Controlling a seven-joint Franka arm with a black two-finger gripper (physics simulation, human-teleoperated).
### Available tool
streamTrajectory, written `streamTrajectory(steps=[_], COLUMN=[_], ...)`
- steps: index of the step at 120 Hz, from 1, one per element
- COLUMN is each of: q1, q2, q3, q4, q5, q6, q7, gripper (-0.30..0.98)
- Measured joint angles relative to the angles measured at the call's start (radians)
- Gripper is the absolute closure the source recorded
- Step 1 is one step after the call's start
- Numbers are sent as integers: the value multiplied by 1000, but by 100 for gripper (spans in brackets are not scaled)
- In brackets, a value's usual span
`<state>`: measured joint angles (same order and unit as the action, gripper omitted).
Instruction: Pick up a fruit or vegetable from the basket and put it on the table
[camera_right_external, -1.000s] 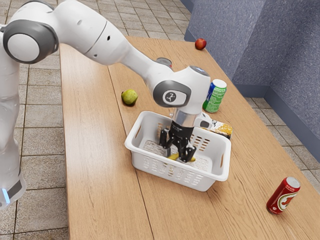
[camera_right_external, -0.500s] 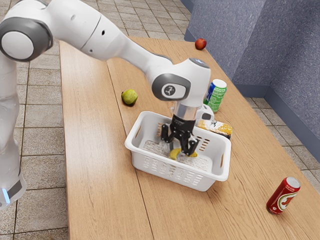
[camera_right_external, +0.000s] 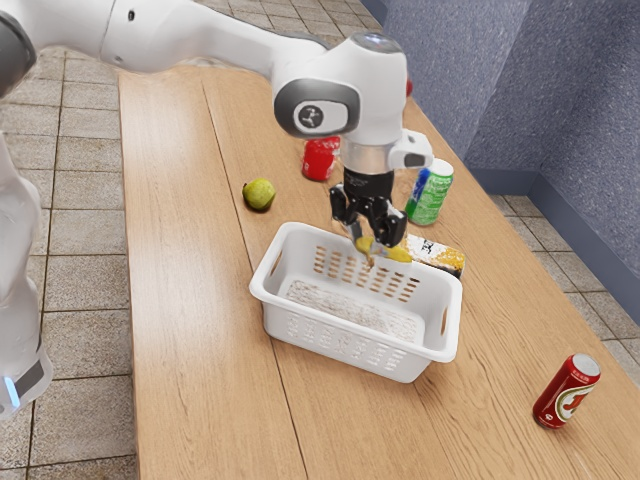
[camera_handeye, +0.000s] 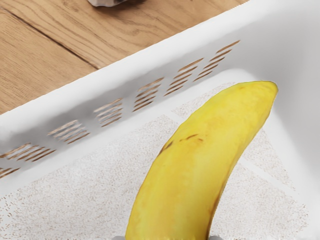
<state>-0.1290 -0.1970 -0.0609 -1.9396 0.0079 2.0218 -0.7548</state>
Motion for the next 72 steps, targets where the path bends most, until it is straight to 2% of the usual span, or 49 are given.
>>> streamTrajectory(steps=[6,13,21,32,42,49,62,72], q1=[36,128,222,268,276,280,292,302], q2=[-22,-20,-2,16,16,7,-22,-39], q3=[7,17,22,26,37,52,68,47], q4=[50,94,125,140,140,133,117,121], q5=[38,64,76,80,62,52,42,-48], q6=[-13,-26,-37,-47,-53,-56,-58,-57], q7=[-4,-4,-2,2,8,13,18,-46], gripper=[57,56,54,58,34,22,10,6])
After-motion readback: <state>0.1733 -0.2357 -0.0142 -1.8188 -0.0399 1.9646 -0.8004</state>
